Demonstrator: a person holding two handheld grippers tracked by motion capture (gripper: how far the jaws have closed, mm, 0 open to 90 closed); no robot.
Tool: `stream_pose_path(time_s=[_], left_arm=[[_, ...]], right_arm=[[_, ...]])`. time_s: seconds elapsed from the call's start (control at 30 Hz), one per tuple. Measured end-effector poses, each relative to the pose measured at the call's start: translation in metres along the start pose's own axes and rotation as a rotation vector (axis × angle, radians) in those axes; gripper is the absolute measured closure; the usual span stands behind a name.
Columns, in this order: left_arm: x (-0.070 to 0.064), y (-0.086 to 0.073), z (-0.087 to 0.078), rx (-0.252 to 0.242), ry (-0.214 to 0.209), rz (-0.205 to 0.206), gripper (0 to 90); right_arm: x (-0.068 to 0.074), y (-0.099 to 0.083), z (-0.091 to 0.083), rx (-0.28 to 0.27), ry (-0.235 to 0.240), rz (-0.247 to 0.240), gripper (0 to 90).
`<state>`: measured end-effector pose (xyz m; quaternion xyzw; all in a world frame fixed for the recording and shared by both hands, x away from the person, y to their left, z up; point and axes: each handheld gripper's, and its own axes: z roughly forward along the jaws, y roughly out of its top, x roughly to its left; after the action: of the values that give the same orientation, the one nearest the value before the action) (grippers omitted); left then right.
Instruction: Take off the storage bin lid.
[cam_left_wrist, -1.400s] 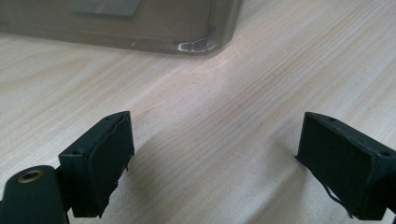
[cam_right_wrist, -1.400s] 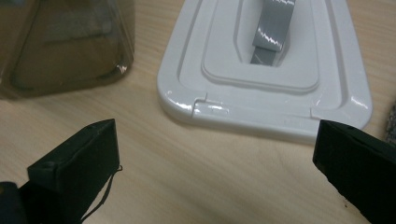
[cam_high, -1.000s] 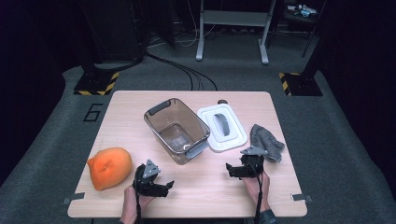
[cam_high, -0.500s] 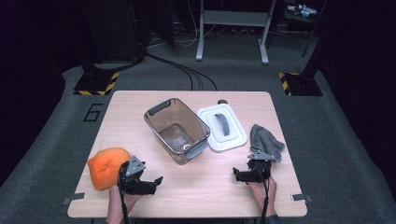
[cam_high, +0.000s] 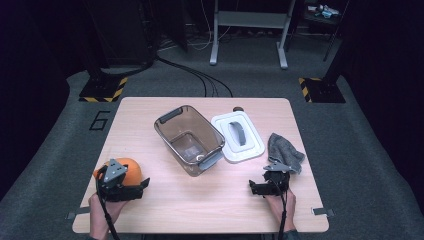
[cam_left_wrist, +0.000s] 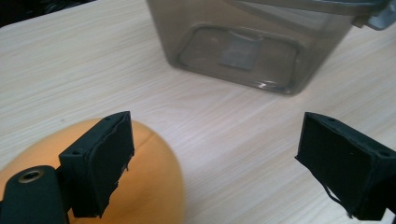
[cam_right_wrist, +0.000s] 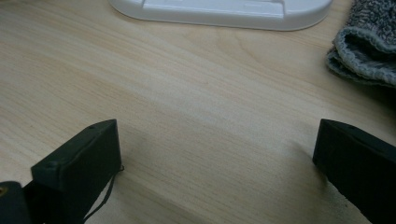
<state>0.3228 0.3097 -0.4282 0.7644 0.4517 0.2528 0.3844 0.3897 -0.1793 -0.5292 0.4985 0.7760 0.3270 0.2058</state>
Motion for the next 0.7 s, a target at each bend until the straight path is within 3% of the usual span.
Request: stream_pose_path(time_s=[0.47,0.7], left_arm=[[0.029,-0.015,-0.010,0.004,0.102,-0.071,10.5],[0.036,-0.012,-0.011,0.026,0.180,-0.064,10.4]], right_arm=[[0.001,-0.001,0.000,0.000,-0.005,0.000,0.3],[0.001,-0.001,0.000,0.000,-0.006,0.000,0.2]])
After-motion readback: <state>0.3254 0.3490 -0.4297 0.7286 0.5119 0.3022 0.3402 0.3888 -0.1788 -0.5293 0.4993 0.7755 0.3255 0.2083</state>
